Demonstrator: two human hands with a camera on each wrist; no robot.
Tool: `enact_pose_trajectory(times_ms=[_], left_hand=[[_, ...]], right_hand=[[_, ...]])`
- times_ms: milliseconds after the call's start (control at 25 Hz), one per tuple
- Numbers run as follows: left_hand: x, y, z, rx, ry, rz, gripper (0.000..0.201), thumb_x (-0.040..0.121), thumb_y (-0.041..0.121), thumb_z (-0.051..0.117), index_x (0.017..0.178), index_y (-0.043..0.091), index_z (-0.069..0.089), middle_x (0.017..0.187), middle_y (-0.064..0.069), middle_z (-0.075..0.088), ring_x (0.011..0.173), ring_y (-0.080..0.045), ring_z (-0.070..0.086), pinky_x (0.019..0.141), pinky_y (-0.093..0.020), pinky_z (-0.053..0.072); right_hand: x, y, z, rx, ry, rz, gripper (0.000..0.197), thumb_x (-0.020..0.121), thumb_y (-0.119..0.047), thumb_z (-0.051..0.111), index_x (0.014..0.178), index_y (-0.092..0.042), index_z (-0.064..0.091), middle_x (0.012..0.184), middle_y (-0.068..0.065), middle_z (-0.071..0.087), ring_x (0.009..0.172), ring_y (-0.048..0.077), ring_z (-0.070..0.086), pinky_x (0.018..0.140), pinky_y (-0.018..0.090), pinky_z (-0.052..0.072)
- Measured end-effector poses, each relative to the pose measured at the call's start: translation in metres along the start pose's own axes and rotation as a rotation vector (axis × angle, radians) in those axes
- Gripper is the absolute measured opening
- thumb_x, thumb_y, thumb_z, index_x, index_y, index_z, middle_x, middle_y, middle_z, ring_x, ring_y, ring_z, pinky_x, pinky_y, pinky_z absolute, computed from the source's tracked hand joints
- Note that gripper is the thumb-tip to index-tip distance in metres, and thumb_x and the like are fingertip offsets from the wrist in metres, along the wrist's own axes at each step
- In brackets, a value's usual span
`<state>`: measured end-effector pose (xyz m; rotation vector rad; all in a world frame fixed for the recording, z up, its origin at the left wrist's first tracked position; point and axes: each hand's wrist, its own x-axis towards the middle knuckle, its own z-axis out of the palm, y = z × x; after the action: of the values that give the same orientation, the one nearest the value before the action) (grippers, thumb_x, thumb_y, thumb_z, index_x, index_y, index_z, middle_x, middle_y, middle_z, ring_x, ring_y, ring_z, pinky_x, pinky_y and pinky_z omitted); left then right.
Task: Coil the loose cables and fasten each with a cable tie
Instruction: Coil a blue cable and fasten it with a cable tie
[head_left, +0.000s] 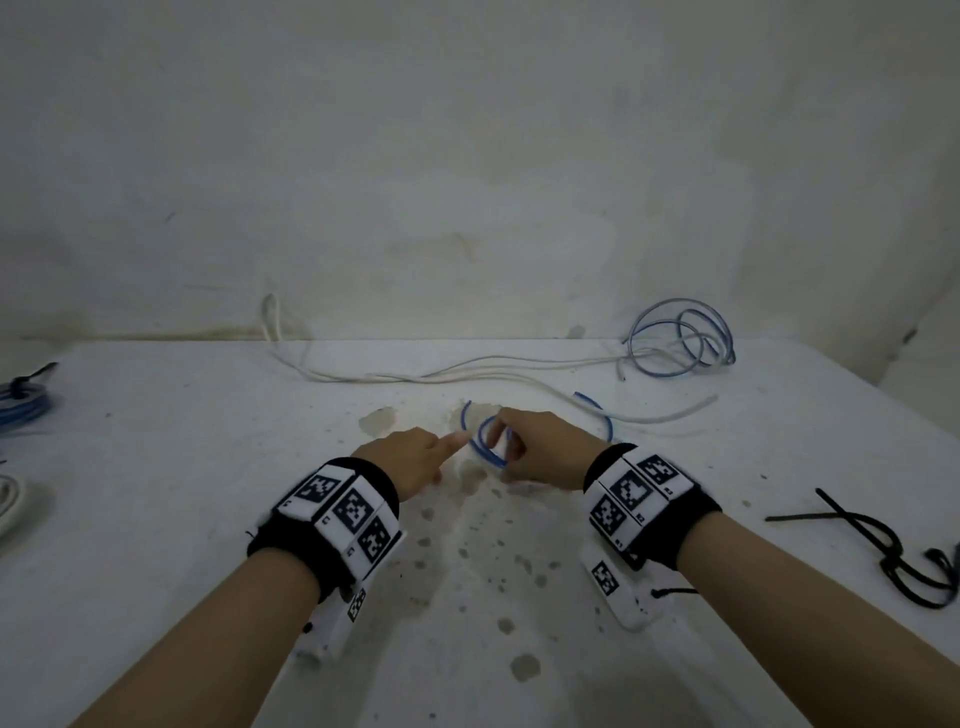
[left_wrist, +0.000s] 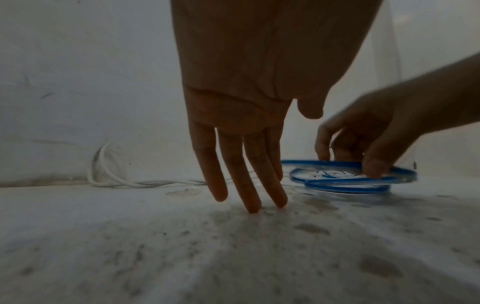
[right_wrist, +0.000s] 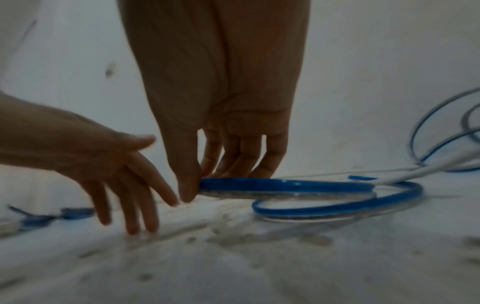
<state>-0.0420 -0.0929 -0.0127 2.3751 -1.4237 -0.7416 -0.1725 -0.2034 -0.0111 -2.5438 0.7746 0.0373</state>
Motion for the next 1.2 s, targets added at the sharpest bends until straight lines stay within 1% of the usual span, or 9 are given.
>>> enact_pose_trajectory(times_ms=[120, 240, 440, 520, 600, 720, 840, 1000, 1200], left_hand=[[0.004, 0.006, 0.005, -0.306, 0.037, -0.006, 0.048, 0.096, 0.047, 0.031, 0.112, 0.008, 0.055, 0.102, -0.008, 0.064, 0.080, -0.022, 0.061, 0.068, -0.027, 0.047], [0.005, 0.005, 0.006, -0.398, 0.174, 0.007, 0.020, 0.096, 0.022, 0.045, 0.100, 0.004, 0.054, 0.084, -0.009, 0.063, 0.065, -0.019, 0.059, 0.047, -0.016, 0.041], [-0.011, 0.010, -0.006, -0.022, 0.365, 0.152, 0.013, 0.097, 0.022, 0.040, 0.098, 0.011, 0.047, 0.084, -0.008, 0.058, 0.078, -0.026, 0.056, 0.072, -0.033, 0.045], [-0.022, 0.023, -0.018, 0.125, 0.491, 0.279, 0.016, 0.097, 0.026, 0.040, 0.098, 0.012, 0.048, 0.089, -0.007, 0.057, 0.082, -0.026, 0.054, 0.072, -0.034, 0.043], [-0.030, 0.034, -0.032, -0.003, 0.603, 0.387, 0.016, 0.097, 0.022, 0.040, 0.093, 0.010, 0.049, 0.086, -0.007, 0.062, 0.078, -0.024, 0.057, 0.073, -0.034, 0.045], [-0.038, 0.041, -0.047, -0.632, 0.626, 0.478, 0.024, 0.098, 0.015, 0.037, 0.077, 0.010, 0.049, 0.061, 0.000, 0.060, 0.056, -0.011, 0.057, 0.063, -0.023, 0.048], [-0.044, 0.036, -0.046, -1.005, 0.523, 0.522, 0.030, 0.100, 0.018, 0.033, 0.075, 0.011, 0.048, 0.050, 0.005, 0.052, 0.047, -0.008, 0.054, 0.058, -0.024, 0.052], [-0.046, 0.021, -0.042, -1.053, 0.564, 0.513, 0.026, 0.100, 0.020, 0.033, 0.091, 0.013, 0.056, 0.071, 0.000, 0.055, 0.060, -0.005, 0.061, 0.062, -0.021, 0.053], [-0.048, -0.010, -0.039, -0.944, 0.549, 0.523, 0.029, 0.099, 0.017, 0.035, 0.115, 0.009, 0.058, 0.103, 0.000, 0.065, 0.090, 0.000, 0.062, 0.079, -0.019, 0.052]], right_hand=[[-0.007, -0.020, 0.005, 0.139, 0.050, -0.126, 0.040, 0.081, -0.009, 0.068, 0.114, -0.012, 0.045, 0.084, 0.002, 0.055, 0.071, 0.015, 0.051, 0.066, 0.027, 0.045], [-0.009, -0.030, 0.008, 0.202, 0.026, -0.162, 0.047, 0.084, -0.010, 0.065, 0.123, -0.013, 0.040, 0.087, 0.009, 0.062, 0.071, 0.018, 0.055, 0.064, 0.025, 0.044], [-0.010, -0.039, -0.013, -0.456, 0.375, -0.224, 0.046, 0.096, -0.016, 0.046, 0.139, -0.022, 0.033, 0.120, 0.011, 0.047, 0.102, 0.027, 0.053, 0.070, 0.030, 0.036], [-0.012, -0.049, -0.033, -0.715, 0.495, -0.241, 0.032, 0.096, -0.013, 0.044, 0.128, -0.015, 0.047, 0.116, 0.009, 0.049, 0.101, 0.027, 0.054, 0.066, 0.030, 0.032], [-0.019, -0.061, -0.059, -0.731, 0.609, -0.250, 0.021, 0.098, -0.017, 0.039, 0.113, -0.010, 0.053, 0.105, 0.007, 0.056, 0.092, 0.028, 0.058, 0.062, 0.032, 0.031], [-0.031, -0.071, -0.101, -0.337, 0.820, -0.155, 0.022, 0.101, -0.027, 0.030, 0.100, -0.010, 0.045, 0.082, 0.009, 0.054, 0.071, 0.031, 0.051, 0.060, 0.033, 0.031], [-0.031, -0.073, -0.119, 0.320, 0.786, -0.131, 0.022, 0.098, -0.021, 0.037, 0.081, -0.011, 0.045, 0.074, 0.005, 0.053, 0.061, 0.022, 0.047, 0.057, 0.029, 0.037], [-0.023, -0.091, -0.081, 0.905, 0.465, -0.111, 0.018, 0.098, -0.011, 0.036, 0.081, -0.015, 0.038, 0.058, 0.006, 0.049, 0.034, 0.008, 0.042, 0.034, 0.015, 0.032], [-0.002, -0.109, -0.039, 1.141, 0.280, -0.165, 0.010, 0.099, -0.012, 0.038, 0.102, -0.005, 0.044, 0.057, 0.004, 0.057, 0.038, 0.006, 0.052, 0.040, 0.014, 0.041]])
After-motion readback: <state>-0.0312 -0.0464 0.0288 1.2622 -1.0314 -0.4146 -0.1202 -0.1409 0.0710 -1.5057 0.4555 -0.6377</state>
